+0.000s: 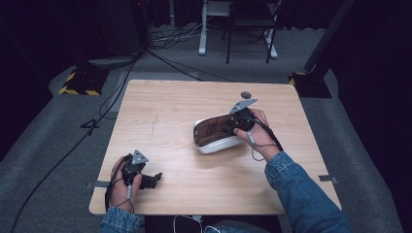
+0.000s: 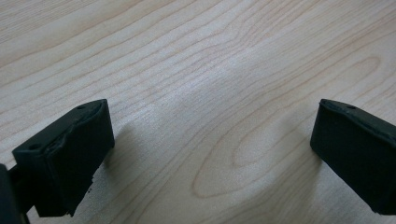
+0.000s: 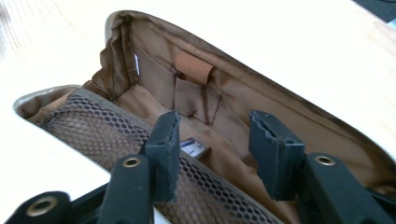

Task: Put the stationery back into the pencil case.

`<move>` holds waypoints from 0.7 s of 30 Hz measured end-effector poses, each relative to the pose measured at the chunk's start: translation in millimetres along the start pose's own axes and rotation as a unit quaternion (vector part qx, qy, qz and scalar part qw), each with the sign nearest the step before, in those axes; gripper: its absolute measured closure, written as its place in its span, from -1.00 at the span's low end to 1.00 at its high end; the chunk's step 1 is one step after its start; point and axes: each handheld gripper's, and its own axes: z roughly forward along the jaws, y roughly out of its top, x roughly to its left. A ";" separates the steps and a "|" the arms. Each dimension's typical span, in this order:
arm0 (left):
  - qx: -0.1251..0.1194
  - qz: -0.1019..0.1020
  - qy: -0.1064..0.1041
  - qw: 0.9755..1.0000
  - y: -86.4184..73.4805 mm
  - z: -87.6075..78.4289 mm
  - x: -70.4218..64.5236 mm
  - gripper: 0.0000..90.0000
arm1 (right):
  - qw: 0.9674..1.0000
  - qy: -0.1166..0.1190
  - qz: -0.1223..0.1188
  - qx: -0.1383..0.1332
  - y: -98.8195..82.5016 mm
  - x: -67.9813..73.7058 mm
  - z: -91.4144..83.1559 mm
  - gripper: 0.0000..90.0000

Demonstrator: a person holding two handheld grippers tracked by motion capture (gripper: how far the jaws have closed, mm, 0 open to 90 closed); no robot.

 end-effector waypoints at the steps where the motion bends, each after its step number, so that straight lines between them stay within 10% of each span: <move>1: 0.000 -0.001 0.000 1.000 0.0 0.0 -0.1 -1.00 | 1.000 0.000 0.000 -0.003 -0.3 -0.1 -2.3 0.18; 21: 0.000 -0.001 0.000 1.000 0.0 0.1 -0.1 -1.00 | 0.995 -0.032 0.048 -0.081 -28.4 0.2 -75.1 -0.13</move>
